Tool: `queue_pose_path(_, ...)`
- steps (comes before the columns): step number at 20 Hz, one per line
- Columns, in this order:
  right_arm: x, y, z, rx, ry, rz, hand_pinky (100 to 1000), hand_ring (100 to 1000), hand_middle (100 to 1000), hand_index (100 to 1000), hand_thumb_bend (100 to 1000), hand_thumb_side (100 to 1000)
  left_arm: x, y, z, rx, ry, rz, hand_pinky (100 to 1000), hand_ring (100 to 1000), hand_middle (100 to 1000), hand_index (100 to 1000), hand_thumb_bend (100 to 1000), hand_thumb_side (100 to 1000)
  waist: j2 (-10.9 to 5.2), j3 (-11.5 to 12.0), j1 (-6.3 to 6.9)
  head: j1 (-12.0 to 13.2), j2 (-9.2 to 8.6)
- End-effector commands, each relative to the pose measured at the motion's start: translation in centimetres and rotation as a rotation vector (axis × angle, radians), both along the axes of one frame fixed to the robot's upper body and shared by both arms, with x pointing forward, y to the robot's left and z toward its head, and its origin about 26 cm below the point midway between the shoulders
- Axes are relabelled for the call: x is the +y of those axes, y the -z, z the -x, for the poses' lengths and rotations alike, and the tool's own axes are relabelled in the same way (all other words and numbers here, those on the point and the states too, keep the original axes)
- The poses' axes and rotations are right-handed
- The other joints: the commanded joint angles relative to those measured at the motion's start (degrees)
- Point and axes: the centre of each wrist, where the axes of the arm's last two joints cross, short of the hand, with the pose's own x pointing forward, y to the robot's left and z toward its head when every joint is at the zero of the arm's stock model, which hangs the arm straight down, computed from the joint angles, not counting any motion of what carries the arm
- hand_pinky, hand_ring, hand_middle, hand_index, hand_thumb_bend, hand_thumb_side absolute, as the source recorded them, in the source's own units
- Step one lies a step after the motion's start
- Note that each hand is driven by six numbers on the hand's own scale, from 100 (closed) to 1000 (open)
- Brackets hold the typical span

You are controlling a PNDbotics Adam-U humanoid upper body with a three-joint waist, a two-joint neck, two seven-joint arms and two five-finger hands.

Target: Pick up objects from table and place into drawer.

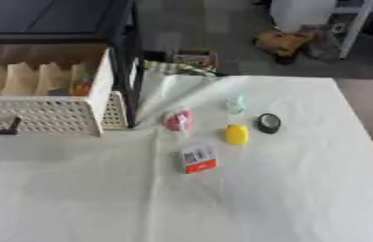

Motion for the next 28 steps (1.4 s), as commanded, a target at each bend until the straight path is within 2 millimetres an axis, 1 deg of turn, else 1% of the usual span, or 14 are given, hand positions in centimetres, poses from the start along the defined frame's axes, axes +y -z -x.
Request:
queue_pose_path(1, -0.2, -2.8, 0.4, -0.046, 0.037, 0.106, 796, 750, 543, 807, 407, 1000, -0.3, 0.3, 0.0, -0.004, 0.037, -0.01, 100, 100, 238, 855, 100, 541, -1.05, 0.07, 0.01, -0.14, 0.32)
queue_pose_path(4, -0.3, -5.1, 0.6, -0.061, 0.083, 0.204, 805, 761, 553, 816, 334, 1000, -0.5, 1.5, -0.2, 0.018, 0.071, -0.016, 100, 100, 287, 857, 100, 540, -1.13, 0.12, -0.17, -0.03, 0.54)
queue_pose_path(6, -0.2, -6.5, 0.8, -0.059, 0.104, 0.276, 810, 766, 554, 819, 446, 1000, -0.6, 2.4, -0.3, 0.03, 0.09, -0.028, 100, 100, 312, 857, 100, 526, -1.15, 0.17, -0.32, -0.14, 0.62)
queue_pose_path(7, -0.1, -7.1, 0.8, -0.057, 0.107, 0.315, 815, 770, 555, 821, 555, 1000, -0.7, 2.8, -0.3, 0.036, 0.101, -0.034, 108, 100, 322, 857, 100, 537, -1.17, 0.21, -0.37, -0.14, 0.67)
queue_pose_path(10, 0.3, -8.8, 1.1, -0.039, 0.089, 0.442, 830, 782, 557, 828, 799, 1000, -1.1, 3.9, -0.5, 0.044, 0.136, -0.034, 154, 141, 355, 857, 100, 556, -1.26, 0.36, -0.52, -0.24, 0.58)
queue_pose_path(12, 0.6, -9.6, 1.2, -0.005, 0.059, 0.538, 840, 792, 564, 835, 908, 988, -1.4, 4.4, -0.6, 0.05, 0.161, -0.026, 167, 161, 365, 855, 100, 582, -1.3, 0.52, -0.56, -0.3, 0.44)
queue_pose_path(14, 1.0, -10.3, 1.3, 0.041, 0.031, 0.639, 850, 802, 583, 845, 970, 863, -1.7, 4.6, -0.7, 0.049, 0.187, -0.01, 185, 185, 381, 854, 100, 602, -1.33, 0.67, -0.58, -0.35, 0.31)
queue_pose_path(15, 1.0, -10.5, 1.3, 0.067, 0.024, 0.686, 862, 816, 615, 854, 1000, 759, -1.8, 4.7, -0.7, 0.049, 0.199, -0.005, 194, 198, 390, 854, 100, 592, -1.34, 0.74, -0.59, -0.4, 0.23)
queue_pose_path(18, 1.0, -11.1, 0.7, 0.158, 0.011, 0.833, 876, 829, 676, 863, 1000, 679, -2.2, 5.0, -0.8, 0.047, 0.236, -0.002, 229, 259, 445, 859, 100, 611, -1.29, 1.02, -0.62, -0.67, -0.13)
queue_pose_path(20, 0.7, -11.3, 0.1, 0.211, 0.001, 0.905, 884, 831, 682, 875, 1000, 588, -2.4, 5.1, -0.9, 0.043, 0.255, -0.005, 267, 318, 485, 860, 100, 623, -1.24, 1.2, -0.65, -0.86, -0.35)
queue_pose_path(21, 0.5, -11.4, -0.2, 0.24, -0.002, 0.937, 884, 831, 683, 875, 1000, 584, -2.5, 5.1, -0.9, 0.04, 0.264, -0.004, 269, 320, 486, 860, 100, 624, -1.22, 1.28, -0.68, -0.96, -0.46)
queue_pose_path(22, 0.3, -11.5, -0.6, 0.267, -0.008, 0.964, 887, 833, 694, 878, 1000, 546, -2.6, 5.2, -0.9, 0.04, 0.271, -0.003, 280, 334, 496, 859, 100, 621, -1.18, 1.35, -0.71, -1.06, -0.57)
queue_pose_path(23, 0.2, -11.5, -0.9, 0.292, -0.015, 0.985, 889, 834, 697, 880, 1000, 541, -2.7, 5.2, -0.9, 0.041, 0.276, -0.004, 282, 336, 498, 859, 100, 620, -1.17, 1.39, -0.73, -1.13, -0.65)
queue_pose_path(28, -0.4, -11.4, -2.6, 0.405, -0.055, 1.045, 908, 847, 684, 892, 903, 584, -3.0, 5.4, -1.0, 0.053, 0.296, -0.004, 285, 339, 500, 851, 100, 624, -1.1, 1.6, -0.89, -1.47, -0.81)
